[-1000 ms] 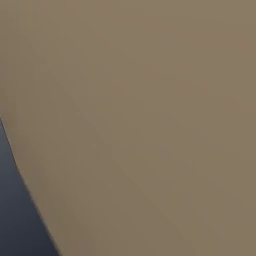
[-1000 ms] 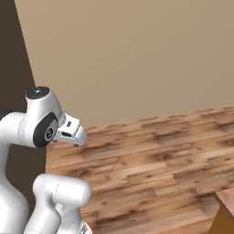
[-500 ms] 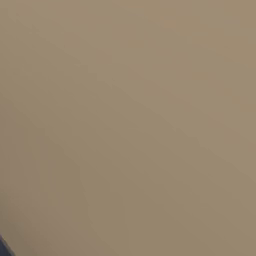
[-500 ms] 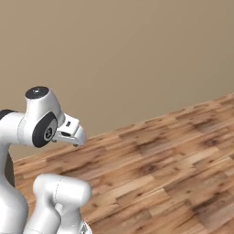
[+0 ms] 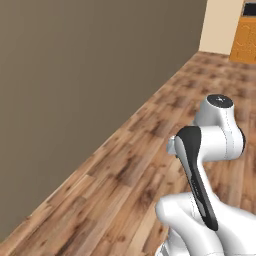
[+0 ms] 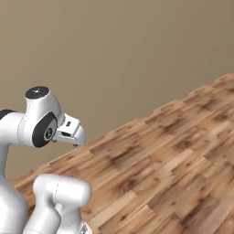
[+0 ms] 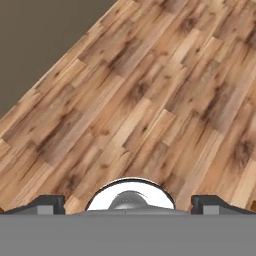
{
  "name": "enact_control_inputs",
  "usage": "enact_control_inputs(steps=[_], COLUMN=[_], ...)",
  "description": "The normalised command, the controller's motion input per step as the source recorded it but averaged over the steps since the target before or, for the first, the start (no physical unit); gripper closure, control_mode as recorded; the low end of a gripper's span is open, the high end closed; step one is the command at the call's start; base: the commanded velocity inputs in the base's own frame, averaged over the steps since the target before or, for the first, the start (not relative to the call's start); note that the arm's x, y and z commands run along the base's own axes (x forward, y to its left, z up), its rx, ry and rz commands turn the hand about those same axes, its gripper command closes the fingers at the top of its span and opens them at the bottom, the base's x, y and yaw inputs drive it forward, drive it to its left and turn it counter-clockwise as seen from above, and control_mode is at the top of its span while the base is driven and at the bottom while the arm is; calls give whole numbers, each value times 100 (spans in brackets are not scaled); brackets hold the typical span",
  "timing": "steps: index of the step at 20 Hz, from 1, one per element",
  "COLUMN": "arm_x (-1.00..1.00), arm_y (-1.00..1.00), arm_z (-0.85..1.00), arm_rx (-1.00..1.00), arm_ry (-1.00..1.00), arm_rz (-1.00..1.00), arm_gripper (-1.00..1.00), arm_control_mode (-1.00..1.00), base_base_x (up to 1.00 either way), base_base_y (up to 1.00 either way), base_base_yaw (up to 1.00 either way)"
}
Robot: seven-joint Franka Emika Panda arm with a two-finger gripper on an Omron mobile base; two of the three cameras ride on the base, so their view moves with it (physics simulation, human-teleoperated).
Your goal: Retrieve the butter from the fridge and place it on a plate on the dining table. Then retrieve the butter knife by the fridge and place it near the plate.
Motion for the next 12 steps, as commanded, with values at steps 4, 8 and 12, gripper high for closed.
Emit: enact_control_inputs(steps=[4, 8, 12], arm_x=[0, 0, 0], arm_y=[0, 0, 0], arm_z=[0, 0, 0], arm_rx=[0, 0, 0], arm_ry=[0, 0, 0], arm_rz=[0, 0, 0], arm_gripper=[-100, -100, -100], arm_control_mode=[100, 100, 100], base_base_x=[100, 100, 100], base_base_y=[18, 18, 16], base_base_yaw=[-44, -45, -44])
